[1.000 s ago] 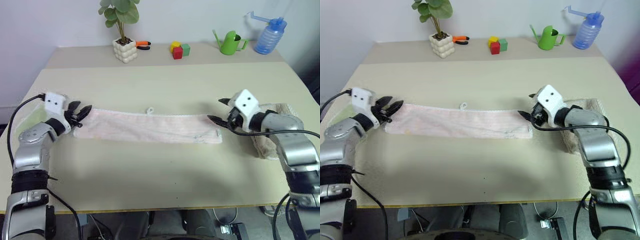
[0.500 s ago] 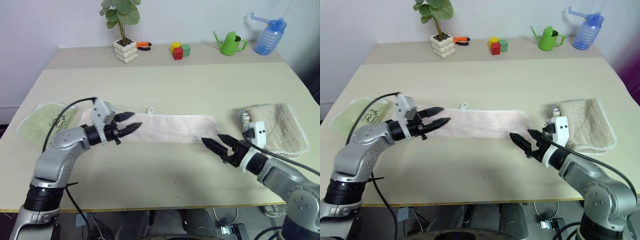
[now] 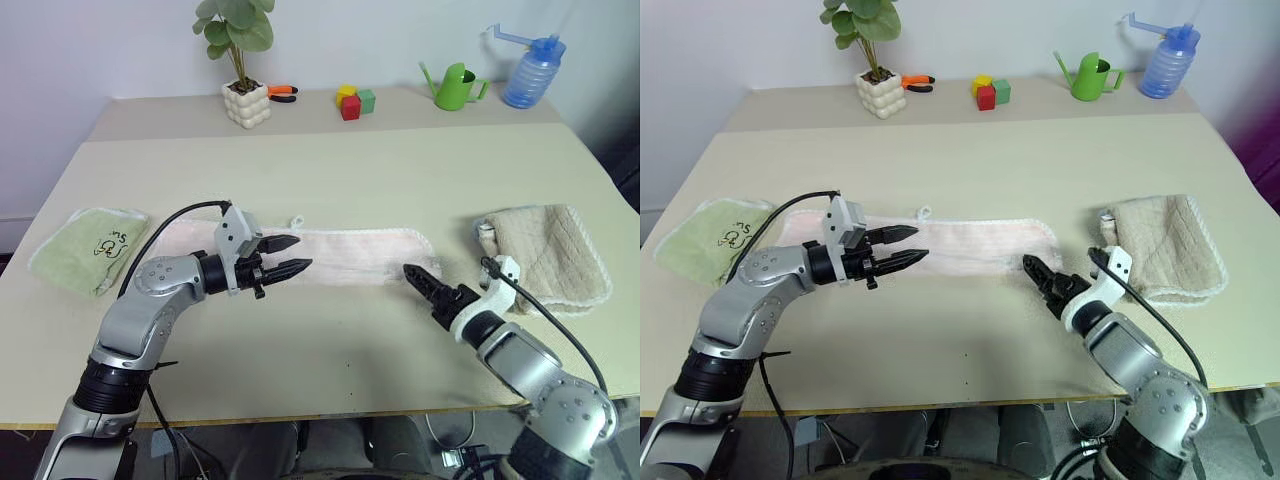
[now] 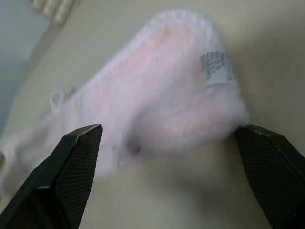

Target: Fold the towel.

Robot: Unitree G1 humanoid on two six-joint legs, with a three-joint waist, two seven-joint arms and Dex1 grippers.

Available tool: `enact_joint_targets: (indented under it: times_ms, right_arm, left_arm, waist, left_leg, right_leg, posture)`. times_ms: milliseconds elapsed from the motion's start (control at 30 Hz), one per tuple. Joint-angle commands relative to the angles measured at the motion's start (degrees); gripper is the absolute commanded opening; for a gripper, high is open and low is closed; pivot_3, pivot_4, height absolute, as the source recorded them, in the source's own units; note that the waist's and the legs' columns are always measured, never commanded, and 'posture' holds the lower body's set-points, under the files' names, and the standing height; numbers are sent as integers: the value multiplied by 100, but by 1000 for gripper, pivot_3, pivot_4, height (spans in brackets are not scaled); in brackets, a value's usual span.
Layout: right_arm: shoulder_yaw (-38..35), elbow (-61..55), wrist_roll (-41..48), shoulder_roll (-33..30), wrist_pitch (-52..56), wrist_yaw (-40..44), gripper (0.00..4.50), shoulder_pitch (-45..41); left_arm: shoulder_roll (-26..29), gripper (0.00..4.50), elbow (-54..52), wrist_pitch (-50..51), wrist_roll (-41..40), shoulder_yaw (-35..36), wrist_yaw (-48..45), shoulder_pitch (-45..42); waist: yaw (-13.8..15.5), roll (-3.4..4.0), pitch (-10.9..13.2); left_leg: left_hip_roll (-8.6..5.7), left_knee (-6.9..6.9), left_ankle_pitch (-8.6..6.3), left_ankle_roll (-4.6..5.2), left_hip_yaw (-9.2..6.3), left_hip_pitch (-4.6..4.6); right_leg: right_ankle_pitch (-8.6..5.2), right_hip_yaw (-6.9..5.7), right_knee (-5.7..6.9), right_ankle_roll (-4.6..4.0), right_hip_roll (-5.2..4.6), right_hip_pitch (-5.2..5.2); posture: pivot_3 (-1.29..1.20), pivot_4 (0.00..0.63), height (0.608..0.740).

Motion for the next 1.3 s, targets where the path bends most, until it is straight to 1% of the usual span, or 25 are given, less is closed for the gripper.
enact_joint_targets:
  times_ms: [33, 100, 133, 167, 333, 367, 433, 533, 600, 667, 733, 833, 867, 900, 933, 1033, 1067, 1200, 1300]
  right_arm:
    - [-124, 504, 82, 31, -295, -526, 4240, -240]
    - [-61, 643, 118, -25, -420, -663, 3715, -368]
    - [-32, 678, 165, -56, -474, -715, 3109, -419]
    - [2, 698, 194, -105, -523, -743, 2688, -465]
    - [130, 697, 264, -428, -709, -837, 113, -545]
    - [132, 689, 299, -510, -746, -866, 43, -578]
    - [135, 634, 300, -778, -800, -877, 43, -681]
    - [121, 386, 342, -1586, -734, -652, 43, -813]
    - [188, 215, 370, -2296, -648, -251, 43, -822]
    - [331, 133, 339, -2767, -678, 71, 43, -861]
    - [818, -65, 145, -3243, -752, 565, 43, -1069]
    - [1518, -299, 35, -3563, -810, 1095, 43, -1380]
    - [2183, -428, -227, -3669, -838, 1414, 43, -1589]
    - [2694, -480, -462, -3700, -877, 1631, 43, -1743]
    - [3025, -492, -654, -3720, -929, 1783, 43, -1829]
    - [4080, -74, -1306, -3329, -1159, 2028, 43, -2141]
    - [4277, 20, -1495, -3269, -1228, 2104, 43, -2194]
    - [5056, 691, -2214, -2704, -1583, 2396, 43, -2481]
    - [5225, 910, -2466, -2456, -1647, 2594, 43, -2528]
  left_arm:
    - [16, 2323, -110, -113, 17, 152, 54, 50]
    - [21, 2323, -148, -133, 50, 158, 76, 120]
    - [22, 2323, -173, -142, 60, 159, 86, 155]
    - [14, 2323, -194, -146, 67, 161, 108, 182]
    - [-4, 2323, -212, -181, 94, 169, 166, 253]
    - [-5, 2323, -202, -194, 104, 173, 177, 263]
    - [1, 2323, -179, -232, 133, 175, 188, 288]
    - [58, 2323, -131, -328, 225, 190, 216, 344]
    - [89, 2323, -63, -376, 240, 261, 229, 377]
    - [108, 2323, -6, -417, 254, 298, 227, 395]
    - [126, 2323, 63, -474, 299, 313, 213, 399]
    - [136, 2323, 137, -531, 335, 340, 210, 381]
    - [151, 2323, 192, -543, 343, 405, 238, 365]
    - [162, 2323, 238, -547, 354, 450, 262, 357]
    - [168, 2323, 269, -551, 362, 478, 276, 352]
    - [208, 2323, 289, -570, 369, 590, 337, 424]
    - [214, 2323, 289, -573, 373, 602, 354, 436]
    - [241, 2323, 103, -509, 357, 776, 510, 661]
    - [264, 2323, -63, -458, 330, 853, 605, 832]
  waist:
    - [0, -2, -1]
    - [-1, 0, -2]
    - [-2, 1, -2]
    - [-2, 1, -2]
    - [1, 2, -2]
    - [-1, 2, -2]
    - [0, 4, 0]
    - [11, 9, 3]
    - [15, 9, 3]
    - [13, 7, 2]
    - [-18, 8, 3]
    - [-44, 8, 3]
    - [-44, 8, 3]
    - [-50, 8, 3]
    - [-49, 6, 3]
    - [-29, -1, 5]
    - [-21, -1, 5]
    - [6, -4, 6]
    - [10, -4, 6]
  left_leg:
    - [0, 0, 0, 0, 0, 1]
    - [0, 0, 0, 0, 0, 3]
    - [0, 0, 0, 0, 0, 3]
    - [0, -1, 0, 0, 0, 3]
    - [0, -13, 3, -2, -1, 2]
    - [0, -15, 3, -3, 0, 2]
    - [0, -17, 4, -4, -1, 2]
    - [0, -20, 4, -4, 1, 0]
    - [-1, -23, 4, -3, 0, -1]
    - [0, -29, 4, -3, 0, -1]
    - [6, -31, 4, -3, 2, 0]
    - [33, -32, 4, -3, 28, 1]
    - [41, -33, 4, -3, 34, 1]
    - [46, -33, 4, -3, 35, 1]
    - [50, -32, 4, -4, 40, 1]
    - [53, -32, 4, -4, 40, -1]
    - [52, -31, 4, -5, 41, -3]
    - [48, -27, 9, -13, 45, -6]
    - [51, -33, 12, -20, 47, -6]
  right_leg:
    - [0, 0, 0, 0, 0, 1]
    - [0, 0, -1, 0, 1, 3]
    - [0, 0, -1, 0, 1, 3]
    - [0, 0, -1, 0, 1, 2]
    - [0, 2, -1, 0, 2, -3]
    - [0, 2, -1, 0, 2, -4]
    - [0, 3, -2, -1, 2, -4]
    - [0, 3, -6, -1, 1, -6]
    - [0, 2, -10, 0, 0, -6]
    - [-1, 2, -13, 0, 0, -7]
    - [-1, 1, -16, 0, 3, -6]
    - [1, 5, -25, -3, 16, -7]
    - [2, 5, -27, -5, 21, -7]
    - [3, 5, -28, -6, 25, -7]
    - [4, 8, -29, -8, 29, -9]
    - [7, 8, -30, -12, 31, -12]
    - [8, 9, -31, -13, 31, -13]
    - [12, 15, -30, -16, 29, -18]
    - [13, 19, -29, -19, 34, -26]
  posture:
    - [0, 150, 733]
    - [0, 150, 733]
    - [0, 150, 733]
    - [0, 150, 733]
    - [0, 150, 733]
    - [0, 150, 733]
    - [0, 150, 733]
    - [0, 150, 733]
    - [0, 150, 733]
    - [0, 150, 733]
    - [0, 150, 733]
    - [0, 150, 733]
    - [0, 150, 733]
    - [0, 150, 733]
    - [0, 150, 733]
    - [0, 150, 733]
    - [0, 150, 733]
    - [0, 150, 733]
    - [0, 150, 733]
